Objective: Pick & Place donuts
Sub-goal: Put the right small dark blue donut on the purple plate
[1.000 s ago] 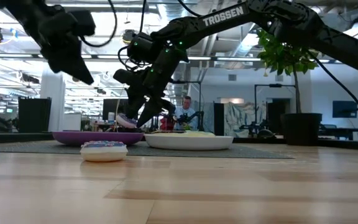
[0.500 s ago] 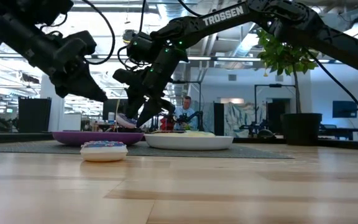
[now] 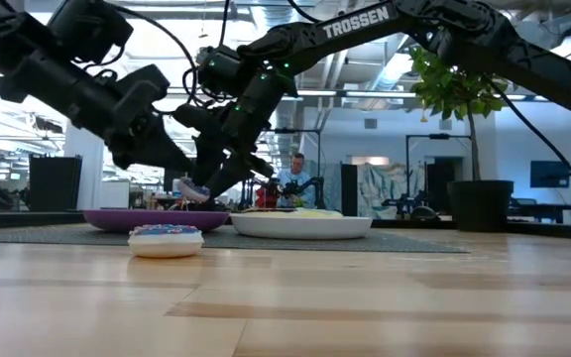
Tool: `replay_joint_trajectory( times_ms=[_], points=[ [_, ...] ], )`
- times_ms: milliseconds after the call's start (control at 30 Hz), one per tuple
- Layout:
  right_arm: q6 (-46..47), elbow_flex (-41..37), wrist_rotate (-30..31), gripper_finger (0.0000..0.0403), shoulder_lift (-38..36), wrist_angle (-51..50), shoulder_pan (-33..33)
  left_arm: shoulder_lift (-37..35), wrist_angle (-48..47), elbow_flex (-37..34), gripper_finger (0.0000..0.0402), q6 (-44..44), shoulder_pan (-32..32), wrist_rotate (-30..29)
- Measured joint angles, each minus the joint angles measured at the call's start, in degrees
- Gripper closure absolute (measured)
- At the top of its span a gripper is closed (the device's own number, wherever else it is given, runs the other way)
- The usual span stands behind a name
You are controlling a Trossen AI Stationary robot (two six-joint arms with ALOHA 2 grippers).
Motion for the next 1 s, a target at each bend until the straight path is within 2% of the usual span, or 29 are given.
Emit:
replay_joint_trajectory(
  times_ms=[367, 800, 1000],
  points=[
    [-0.3, 0.0, 0.2, 0.0259, 0.0, -1.0, 0.4, 5.5, 0.8, 0.0, 0.0402, -1.5, 2.6, -0.4],
    [-1.5, 0.0, 0.2, 0.0264, 0.0, -1.4, 0.6, 5.5, 0.5, 0.0, 0.0402, -1.7, 3.5, 0.0],
    [-1.6, 0.0, -1.1, 0.0266, 0.0, -1.7, 1.0, 5.4, -3.4, 0.0, 0.0402, -4.5, 3.5, -0.4]
  ],
)
